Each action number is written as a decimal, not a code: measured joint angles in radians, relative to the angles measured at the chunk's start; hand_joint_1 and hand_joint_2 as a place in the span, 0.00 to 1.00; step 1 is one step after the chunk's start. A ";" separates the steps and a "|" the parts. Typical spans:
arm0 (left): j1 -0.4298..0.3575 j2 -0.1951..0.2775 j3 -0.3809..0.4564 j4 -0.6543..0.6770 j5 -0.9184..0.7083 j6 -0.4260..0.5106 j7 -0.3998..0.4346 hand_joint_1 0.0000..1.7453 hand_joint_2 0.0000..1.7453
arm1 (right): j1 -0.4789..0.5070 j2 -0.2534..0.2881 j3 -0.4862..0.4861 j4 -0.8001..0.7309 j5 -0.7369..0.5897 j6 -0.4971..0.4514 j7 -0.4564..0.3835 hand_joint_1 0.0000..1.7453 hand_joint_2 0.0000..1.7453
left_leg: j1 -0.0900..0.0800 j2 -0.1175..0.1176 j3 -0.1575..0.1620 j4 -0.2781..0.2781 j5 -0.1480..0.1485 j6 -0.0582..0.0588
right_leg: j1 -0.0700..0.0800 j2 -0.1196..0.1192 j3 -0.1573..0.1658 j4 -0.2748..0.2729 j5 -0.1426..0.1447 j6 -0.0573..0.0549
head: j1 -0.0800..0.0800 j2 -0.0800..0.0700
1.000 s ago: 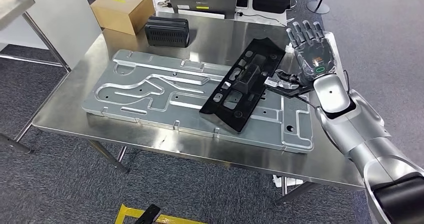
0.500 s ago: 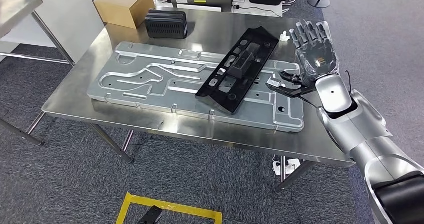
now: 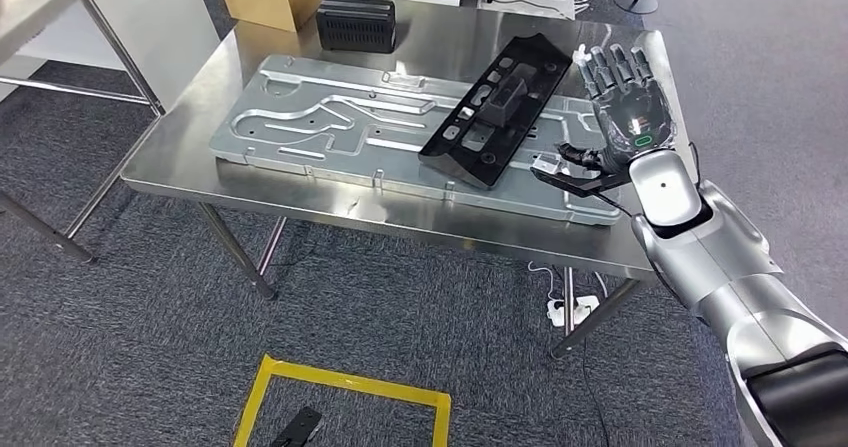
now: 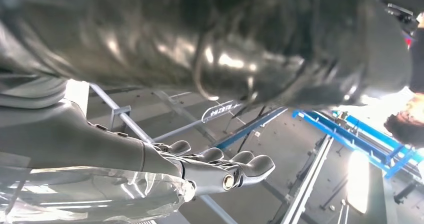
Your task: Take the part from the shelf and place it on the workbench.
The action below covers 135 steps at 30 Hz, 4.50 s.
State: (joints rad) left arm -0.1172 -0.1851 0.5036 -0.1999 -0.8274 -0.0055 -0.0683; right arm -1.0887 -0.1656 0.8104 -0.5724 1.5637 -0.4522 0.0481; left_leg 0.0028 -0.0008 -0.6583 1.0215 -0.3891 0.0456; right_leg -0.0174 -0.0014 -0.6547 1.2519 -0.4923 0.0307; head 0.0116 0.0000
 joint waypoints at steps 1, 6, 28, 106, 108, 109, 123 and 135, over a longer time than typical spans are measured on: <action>0.000 0.000 0.000 0.000 -0.001 0.000 0.000 0.00 0.00 | -0.001 0.000 -0.001 0.000 0.000 0.000 0.000 0.00 0.00 | -0.002 0.000 -0.010 0.001 0.010 -0.003 | 0.004 0.001 0.060 -0.076 0.001 -0.008 | 0.000 0.000; -0.002 0.000 0.001 0.000 -0.003 0.001 0.000 0.00 0.00 | -0.006 0.003 -0.012 0.003 -0.003 -0.001 0.002 0.00 0.00 | -0.002 -0.004 -0.027 -0.011 0.053 -0.029 | 0.014 -0.001 0.159 -0.262 -0.023 -0.027 | 0.000 0.000; 0.045 -0.001 0.085 0.001 0.061 0.055 -0.037 0.00 0.00 | 0.718 0.146 -0.449 0.168 -0.615 0.007 -0.007 0.00 0.00 | 0.003 -0.007 0.063 -0.020 -0.043 0.010 | 0.005 -0.001 -0.070 0.044 -0.089 0.014 | 0.000 0.000; 0.073 0.016 0.156 0.002 0.000 0.074 -0.015 0.00 0.00 | 1.054 0.242 -1.121 0.382 -0.972 0.256 0.214 0.00 0.00 | 0.011 0.012 0.004 0.278 -0.251 -0.047 | 0.014 0.032 0.105 -0.252 0.017 -0.053 | 0.000 0.000; 0.075 0.016 0.156 0.002 0.000 0.073 -0.017 0.00 0.00 | 1.055 0.242 -1.124 0.382 -0.968 0.256 0.215 0.00 0.00 | 0.010 0.005 0.040 0.207 -0.194 -0.040 | 0.016 0.059 0.105 -0.246 0.016 -0.052 | 0.000 0.000; 0.075 0.016 0.156 0.002 -0.001 0.072 -0.021 0.00 0.00 | 1.055 0.242 -1.125 0.382 -0.967 0.255 0.213 0.00 0.00 | 0.010 -0.014 0.074 0.132 -0.157 -0.033 | 0.016 0.072 0.104 -0.243 0.016 -0.052 | 0.000 0.000; 0.072 0.015 0.166 0.002 -0.013 0.072 -0.047 0.00 0.00 | 1.057 0.243 -1.147 0.382 -0.975 0.253 0.218 0.00 0.00 | 0.010 0.062 0.143 -0.032 -0.102 0.003 | -0.006 -0.001 -0.022 -0.011 -0.062 0.017 | 0.007 0.000; 0.066 0.018 0.166 0.002 -0.031 0.074 -0.049 0.00 0.00 | 1.054 0.245 -1.164 0.383 -0.990 0.252 0.221 0.00 0.00 | 0.012 0.022 0.064 0.200 -0.253 -0.050 | -0.001 0.008 0.085 -0.247 0.034 -0.041 | 0.002 0.000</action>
State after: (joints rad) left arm -0.0513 -0.1666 0.6696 -0.1984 -0.8587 0.0683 -0.1175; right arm -0.0348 0.0790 -0.3534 -0.1896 0.5737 -0.2005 0.2693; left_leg 0.0150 0.0208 -0.5939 1.2211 -0.6420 -0.0045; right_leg -0.0179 0.0066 -0.5696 1.0051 -0.4581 -0.0100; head 0.0140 0.0000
